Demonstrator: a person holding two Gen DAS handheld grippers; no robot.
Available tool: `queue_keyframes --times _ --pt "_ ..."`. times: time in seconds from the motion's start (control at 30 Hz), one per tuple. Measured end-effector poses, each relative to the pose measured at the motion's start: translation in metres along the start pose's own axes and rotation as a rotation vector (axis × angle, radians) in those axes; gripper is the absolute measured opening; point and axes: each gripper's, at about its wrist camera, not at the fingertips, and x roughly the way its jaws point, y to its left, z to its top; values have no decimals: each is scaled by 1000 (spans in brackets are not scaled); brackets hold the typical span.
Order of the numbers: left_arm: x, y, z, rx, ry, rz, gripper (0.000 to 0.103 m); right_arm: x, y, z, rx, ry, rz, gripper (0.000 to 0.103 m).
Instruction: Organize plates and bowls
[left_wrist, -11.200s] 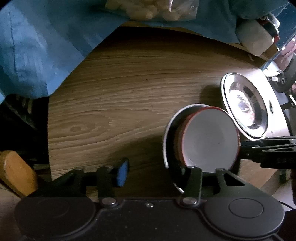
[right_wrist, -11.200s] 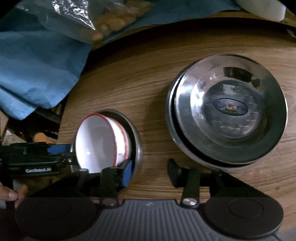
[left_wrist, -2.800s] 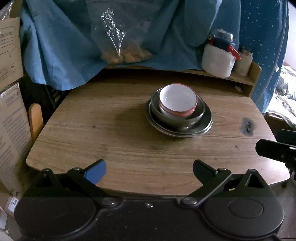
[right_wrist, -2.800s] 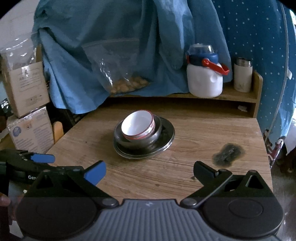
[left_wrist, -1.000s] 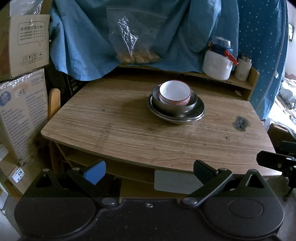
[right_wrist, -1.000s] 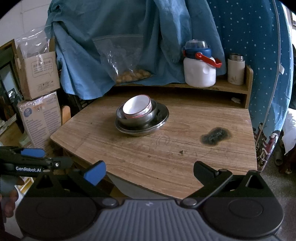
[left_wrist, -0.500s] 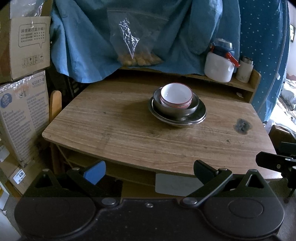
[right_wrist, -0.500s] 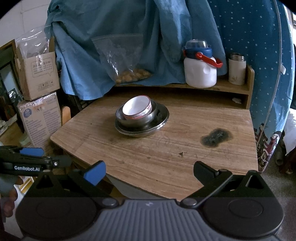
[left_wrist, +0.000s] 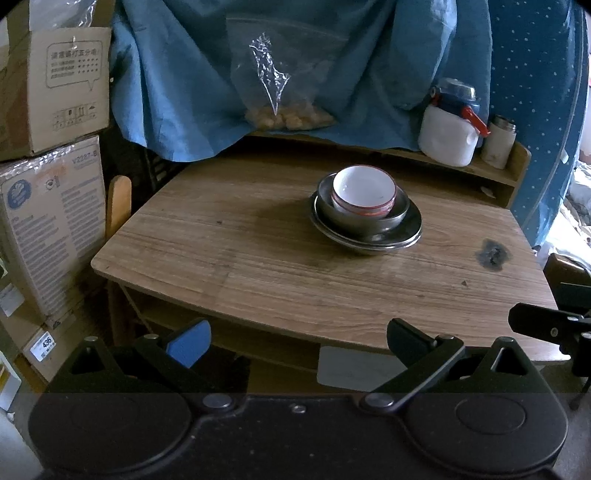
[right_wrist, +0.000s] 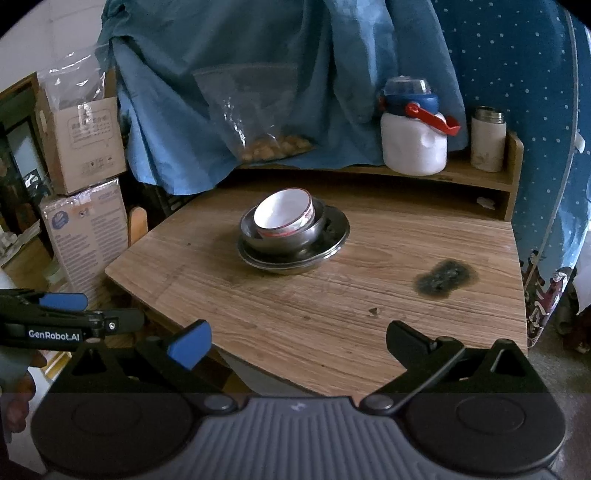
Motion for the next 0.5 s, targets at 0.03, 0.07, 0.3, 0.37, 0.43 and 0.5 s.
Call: queue_keyframes --times 0.03,0.07,0.3,0.37,0.43,0.5 --pt "0 0 0 -1 1 1 101 0 1 0 0 0 0 103" --pt "1 0 0 -1 1 0 102 1 2 0 0 1 0 103" --pt "1 0 -1 0 1 -1 102 1 2 0 1 1 -1 103" --pt "1 -1 -1 1 2 -1 102 0 2 0 4 1 -4 103" --pt "1 -1 -1 2 2 -3 102 0 2 -1 6 0 -6 103" --pt "1 -1 -1 2 2 -2 102 -1 2 -1 8 0 -8 103"
